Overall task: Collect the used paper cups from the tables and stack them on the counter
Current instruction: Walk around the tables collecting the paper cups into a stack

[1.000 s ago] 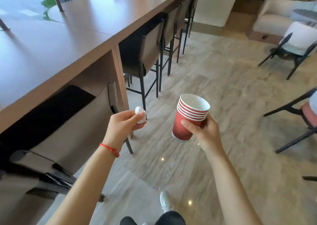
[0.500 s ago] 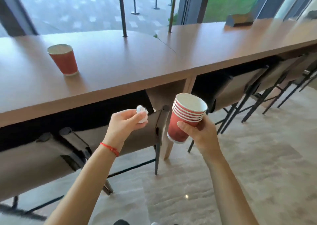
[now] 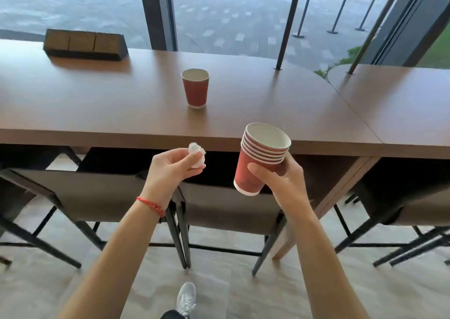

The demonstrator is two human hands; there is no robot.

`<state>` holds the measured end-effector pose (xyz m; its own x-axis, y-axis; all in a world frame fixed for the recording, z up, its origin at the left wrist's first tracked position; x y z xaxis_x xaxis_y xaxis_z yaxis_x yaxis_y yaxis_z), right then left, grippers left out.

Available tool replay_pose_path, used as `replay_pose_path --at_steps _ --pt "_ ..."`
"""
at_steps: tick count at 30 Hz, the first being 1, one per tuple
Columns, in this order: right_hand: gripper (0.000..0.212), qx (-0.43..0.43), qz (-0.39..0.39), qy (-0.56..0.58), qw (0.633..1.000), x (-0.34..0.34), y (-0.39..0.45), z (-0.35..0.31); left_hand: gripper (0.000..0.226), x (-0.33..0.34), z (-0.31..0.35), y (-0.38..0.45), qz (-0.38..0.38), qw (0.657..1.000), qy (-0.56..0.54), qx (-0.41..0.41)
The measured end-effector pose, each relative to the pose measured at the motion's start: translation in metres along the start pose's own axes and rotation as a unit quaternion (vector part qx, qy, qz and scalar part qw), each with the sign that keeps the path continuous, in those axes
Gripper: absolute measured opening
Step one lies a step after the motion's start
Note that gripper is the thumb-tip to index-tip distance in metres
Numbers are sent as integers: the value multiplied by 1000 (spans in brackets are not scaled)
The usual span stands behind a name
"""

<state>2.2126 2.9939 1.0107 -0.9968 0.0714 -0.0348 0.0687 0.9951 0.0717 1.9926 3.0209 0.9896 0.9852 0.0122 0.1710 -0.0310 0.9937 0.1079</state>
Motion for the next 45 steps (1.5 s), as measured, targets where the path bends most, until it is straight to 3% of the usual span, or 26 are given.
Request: replay_pose_path --at_steps 11,18,28,31,41,45 --pt "42 -48 -2 13 999 60 111 -27 24 -57 23 109 32 998 -36 39" --pt "61 -80 15 39 996 86 177 -55 6 -80 33 185 31 997 -48 44" --pt "36 -111 -1 46 993 107 249 -81 14 -90 3 227 46 998 -41 7" --pt "37 -110 -22 7 994 117 264 -76 26 -89 -2 229 51 997 -52 -3" --pt "40 -54 -44 -21 997 130 273 -19 16 -91 -18 228 65 997 -46 -21" --pt "52 -26 -80 -25 996 138 269 3 12 -90 -18 228 68 996 -55 -21"
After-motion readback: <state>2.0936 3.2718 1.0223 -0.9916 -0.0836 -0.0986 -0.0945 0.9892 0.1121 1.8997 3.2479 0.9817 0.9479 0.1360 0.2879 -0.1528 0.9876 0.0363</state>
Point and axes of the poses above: each hand's wrist, its own y-axis towards the middle knuckle, its own x-axis out of the palm, z = x × y, the point moved 9 cm from there along y, towards the middle knuckle, and after that the axes turned 6 degrees about x, right-handed, at the moved point
